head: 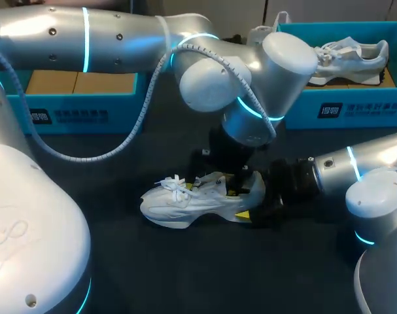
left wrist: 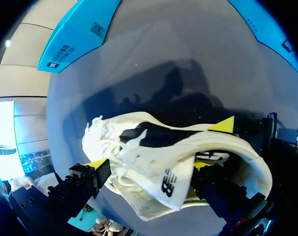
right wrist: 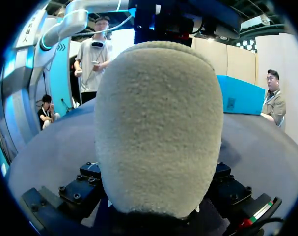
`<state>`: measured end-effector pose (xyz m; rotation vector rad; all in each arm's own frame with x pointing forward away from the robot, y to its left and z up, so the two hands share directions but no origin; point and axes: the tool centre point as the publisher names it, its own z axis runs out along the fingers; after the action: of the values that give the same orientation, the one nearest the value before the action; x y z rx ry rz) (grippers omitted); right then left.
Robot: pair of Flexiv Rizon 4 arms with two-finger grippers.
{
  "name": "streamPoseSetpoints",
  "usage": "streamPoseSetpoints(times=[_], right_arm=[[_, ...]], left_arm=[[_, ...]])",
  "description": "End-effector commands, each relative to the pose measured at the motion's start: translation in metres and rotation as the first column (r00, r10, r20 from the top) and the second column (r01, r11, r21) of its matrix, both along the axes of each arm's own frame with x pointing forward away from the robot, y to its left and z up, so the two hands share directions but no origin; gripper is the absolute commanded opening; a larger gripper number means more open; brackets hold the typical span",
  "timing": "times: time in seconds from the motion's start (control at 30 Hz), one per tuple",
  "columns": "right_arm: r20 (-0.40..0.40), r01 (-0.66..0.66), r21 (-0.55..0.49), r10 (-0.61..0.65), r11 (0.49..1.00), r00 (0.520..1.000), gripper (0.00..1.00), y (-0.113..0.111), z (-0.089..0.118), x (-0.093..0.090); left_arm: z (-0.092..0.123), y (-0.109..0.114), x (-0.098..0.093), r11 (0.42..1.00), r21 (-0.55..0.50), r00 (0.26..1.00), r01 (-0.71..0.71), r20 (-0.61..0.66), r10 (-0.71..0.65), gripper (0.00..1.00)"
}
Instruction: Take the shoe out of the shoebox, open the shoe tongue, remove and reinsert the insole, then place the shoe into the shoebox
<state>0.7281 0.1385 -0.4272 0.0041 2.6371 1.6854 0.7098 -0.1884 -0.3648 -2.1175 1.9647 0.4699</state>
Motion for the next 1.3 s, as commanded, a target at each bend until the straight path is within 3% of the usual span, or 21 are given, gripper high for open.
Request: streamPoseSetpoints(times=[0.03, 0.27, 0.43, 0.5, 0.53, 0.6, 0.8, 1.3], right_arm=[[-0.002, -0.001, -0.008, 0.001, 1.000, 1.000, 0.00, 0.004, -0.006, 0.002], [-0.002, -0.001, -0.008, 0.001, 1.000, 1.000, 0.00, 0.004, -0.006, 0.002], [-0.002, -0.001, -0.008, 0.001, 1.000, 1.000, 0.00, 0.004, -0.006, 0.002], [-0.002, -0.001, -0.008, 0.001, 1.000, 1.000, 0.00, 0.004, -0.006, 0.002], [-0.002, -0.001, -0.008, 0.001, 1.000, 1.000, 0.00, 0.004, -0.006, 0.002], [-0.002, -0.001, -0.008, 0.001, 1.000, 1.000, 0.00, 0.004, -0.006, 0.002], [-0.002, -0.001, -0.008, 0.001, 1.000, 1.000, 0.00, 0.004, -0.006, 0.002], [-0.002, -0.001, -0.008, 0.001, 1.000, 1.000, 0.00, 0.004, -0.006, 0.002]], left_arm=[[0.006, 0.006, -0.005, 0.988, 0.020, 0.985, -0.152, 0.079, 0.150, 1.00], [0.024, 0.020, -0.006, 0.988, -0.015, 0.985, -0.152, 0.074, 0.153, 1.00], [0.037, 0.028, -0.008, 0.989, -0.045, 0.988, -0.143, 0.053, 0.145, 0.80], [0.041, 0.030, -0.009, 0.988, -0.056, 0.989, -0.142, 0.042, 0.145, 0.65], [0.042, 0.032, -0.009, 0.988, -0.060, 0.989, -0.142, 0.037, 0.144, 0.46], [0.046, 0.035, -0.010, 0.988, -0.067, 0.989, -0.142, 0.023, 0.144, 0.38], [0.052, 0.041, -0.013, 0.987, -0.084, 0.991, -0.136, 0.002, 0.137, 0.00], [0.055, 0.075, -0.013, 0.986, -0.127, 0.993, -0.106, 0.042, 0.112, 0.00]])
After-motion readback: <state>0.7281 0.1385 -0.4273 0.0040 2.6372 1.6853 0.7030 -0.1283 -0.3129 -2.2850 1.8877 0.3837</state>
